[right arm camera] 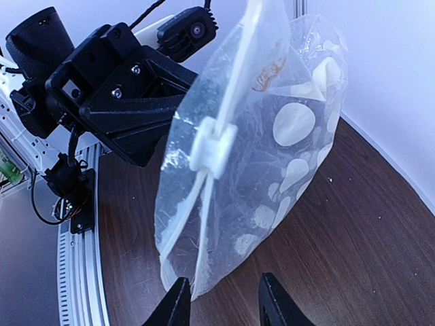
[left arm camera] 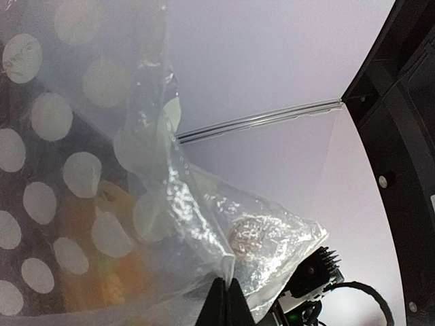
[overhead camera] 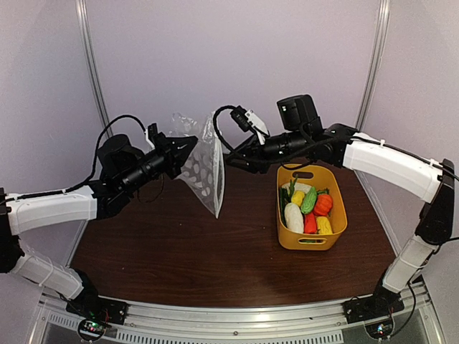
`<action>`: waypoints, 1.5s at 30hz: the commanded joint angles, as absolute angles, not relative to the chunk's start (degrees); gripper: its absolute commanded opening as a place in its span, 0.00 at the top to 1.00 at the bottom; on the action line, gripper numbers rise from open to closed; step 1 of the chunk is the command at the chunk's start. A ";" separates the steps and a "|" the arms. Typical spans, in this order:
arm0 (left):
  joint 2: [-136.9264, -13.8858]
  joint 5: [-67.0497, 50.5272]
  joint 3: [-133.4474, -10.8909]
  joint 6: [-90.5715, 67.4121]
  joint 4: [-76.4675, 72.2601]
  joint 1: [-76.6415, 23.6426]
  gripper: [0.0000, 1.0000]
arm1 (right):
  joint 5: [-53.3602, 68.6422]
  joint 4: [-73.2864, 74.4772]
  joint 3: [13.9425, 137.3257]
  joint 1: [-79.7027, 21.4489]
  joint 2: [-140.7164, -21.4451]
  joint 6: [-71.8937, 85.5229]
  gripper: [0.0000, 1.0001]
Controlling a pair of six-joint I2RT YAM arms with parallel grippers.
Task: Place the food in the zip-top bag and seal the zipper
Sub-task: Pass from the left arm to the right
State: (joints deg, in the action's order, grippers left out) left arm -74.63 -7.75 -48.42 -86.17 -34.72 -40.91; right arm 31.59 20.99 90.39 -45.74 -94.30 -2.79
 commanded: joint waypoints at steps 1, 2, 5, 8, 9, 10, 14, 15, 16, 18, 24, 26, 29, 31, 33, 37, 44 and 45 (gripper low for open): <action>-75.36 -8.48 -49.35 -87.00 -38.49 -40.61 1.00 | 36.19 19.06 89.59 -46.09 -94.40 -2.08 0.61; -75.41 -8.42 -49.50 -86.97 -38.50 -40.61 1.00 | 37.28 18.65 89.31 -46.14 -94.40 -1.68 0.60; -75.62 -8.66 -49.98 -86.80 -38.66 -40.61 1.00 | 36.99 17.94 89.10 -46.43 -94.69 -0.68 0.61; -75.78 -8.93 -50.42 -86.80 -38.82 -40.69 1.00 | 34.64 17.93 89.44 -46.41 -95.47 -0.31 0.64; -75.76 -9.09 -50.57 -86.85 -38.84 -40.69 1.00 | 33.49 17.93 89.61 -46.45 -95.73 -0.27 0.66; -75.81 -9.21 -50.61 -86.89 -38.91 -40.69 1.00 | 32.74 17.89 89.75 -46.42 -95.84 -0.26 0.67; -75.68 -9.40 -50.69 -87.10 -39.01 -40.69 1.00 | 31.05 18.01 90.08 -46.44 -96.06 -0.71 0.73; -75.67 -9.53 -50.71 -87.10 -39.00 -40.69 1.00 | 30.84 18.02 90.05 -46.41 -96.02 -0.85 0.74; -75.78 -9.73 -50.80 -87.10 -38.98 -40.69 1.00 | 30.65 17.97 90.08 -46.48 -96.06 -0.95 0.75; -75.99 -10.06 -51.02 -87.17 -39.01 -40.69 1.00 | 29.90 17.94 90.17 -46.43 -96.19 -0.97 0.77; -77.00 -10.65 -51.10 -87.44 -38.59 -41.32 1.00 | 31.53 17.27 91.79 -46.41 -97.55 -0.08 0.86; -77.28 -10.64 -50.75 -87.73 -38.73 -41.64 1.00 | 31.83 17.74 93.15 -46.41 -98.24 -0.07 1.00; -77.39 -10.35 -50.10 -87.15 -38.05 -41.64 1.00 | 31.69 18.52 94.12 -46.34 -98.41 -0.17 1.00; -76.76 -8.58 -49.93 -84.71 -34.55 -41.42 0.93 | 31.82 18.48 93.42 -46.33 -97.80 -0.05 1.00; -75.59 -5.93 -50.05 -80.26 -28.55 -41.31 0.72 | 31.79 17.45 91.80 -46.19 -97.02 1.27 1.00; -72.86 10.80 -57.28 -65.10 -3.17 -42.71 0.41 | 29.96 14.95 88.19 -45.57 -95.72 4.71 1.00; -73.44 19.39 -60.43 -47.70 3.12 -51.69 0.22 | 24.91 14.82 87.63 -45.53 -98.92 9.96 1.00; -74.49 19.24 -61.08 -45.87 3.52 -52.72 0.17 | 24.66 15.07 88.03 -45.53 -99.44 11.29 1.00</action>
